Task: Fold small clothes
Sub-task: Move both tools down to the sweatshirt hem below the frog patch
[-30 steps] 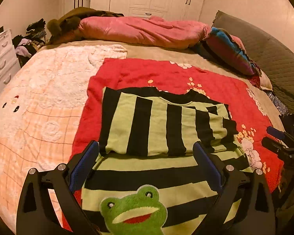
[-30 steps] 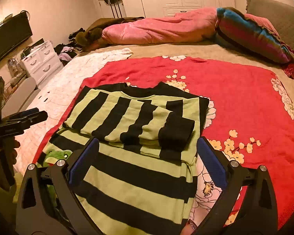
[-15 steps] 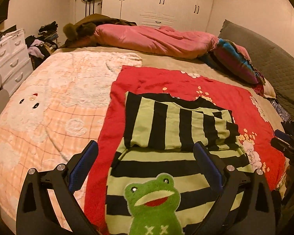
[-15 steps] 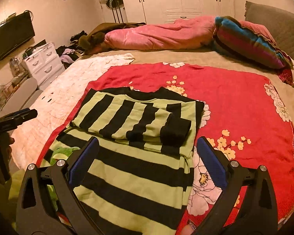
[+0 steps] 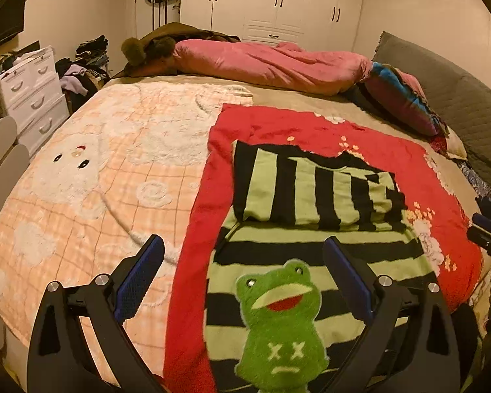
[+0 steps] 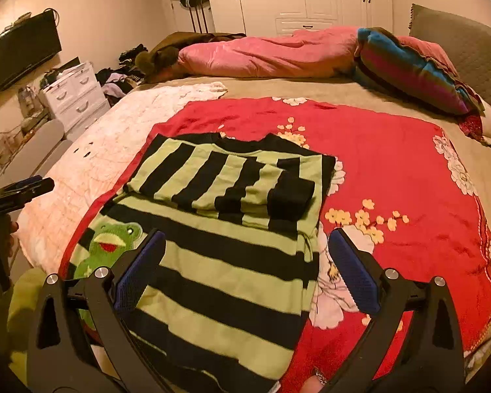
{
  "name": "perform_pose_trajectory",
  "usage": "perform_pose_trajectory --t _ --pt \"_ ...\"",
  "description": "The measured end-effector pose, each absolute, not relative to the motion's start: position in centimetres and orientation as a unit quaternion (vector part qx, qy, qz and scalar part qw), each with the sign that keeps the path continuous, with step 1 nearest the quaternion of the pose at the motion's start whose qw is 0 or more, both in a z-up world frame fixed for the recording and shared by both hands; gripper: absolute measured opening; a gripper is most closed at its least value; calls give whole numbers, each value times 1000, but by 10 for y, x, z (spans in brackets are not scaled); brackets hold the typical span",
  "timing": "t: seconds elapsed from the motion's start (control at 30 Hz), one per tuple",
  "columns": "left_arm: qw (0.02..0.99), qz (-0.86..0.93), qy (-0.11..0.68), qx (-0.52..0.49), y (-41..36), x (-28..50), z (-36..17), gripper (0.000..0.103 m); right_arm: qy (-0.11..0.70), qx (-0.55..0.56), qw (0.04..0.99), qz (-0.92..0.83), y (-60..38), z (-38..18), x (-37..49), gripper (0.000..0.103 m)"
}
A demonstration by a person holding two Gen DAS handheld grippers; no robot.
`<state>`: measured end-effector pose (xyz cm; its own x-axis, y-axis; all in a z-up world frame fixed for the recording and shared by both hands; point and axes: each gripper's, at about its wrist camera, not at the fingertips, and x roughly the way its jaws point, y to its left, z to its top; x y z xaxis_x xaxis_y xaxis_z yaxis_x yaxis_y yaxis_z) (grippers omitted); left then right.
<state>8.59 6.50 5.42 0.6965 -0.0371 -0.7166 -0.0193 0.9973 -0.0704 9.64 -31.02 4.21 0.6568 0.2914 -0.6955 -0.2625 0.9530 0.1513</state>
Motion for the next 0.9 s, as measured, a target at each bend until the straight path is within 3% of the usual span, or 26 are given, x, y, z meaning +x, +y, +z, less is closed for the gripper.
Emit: perform_pose_trajectory --t 0.9 --pt "880 34 473 -25 99 24 -13 97 462 -3 875 142 -310 -16 35 94"
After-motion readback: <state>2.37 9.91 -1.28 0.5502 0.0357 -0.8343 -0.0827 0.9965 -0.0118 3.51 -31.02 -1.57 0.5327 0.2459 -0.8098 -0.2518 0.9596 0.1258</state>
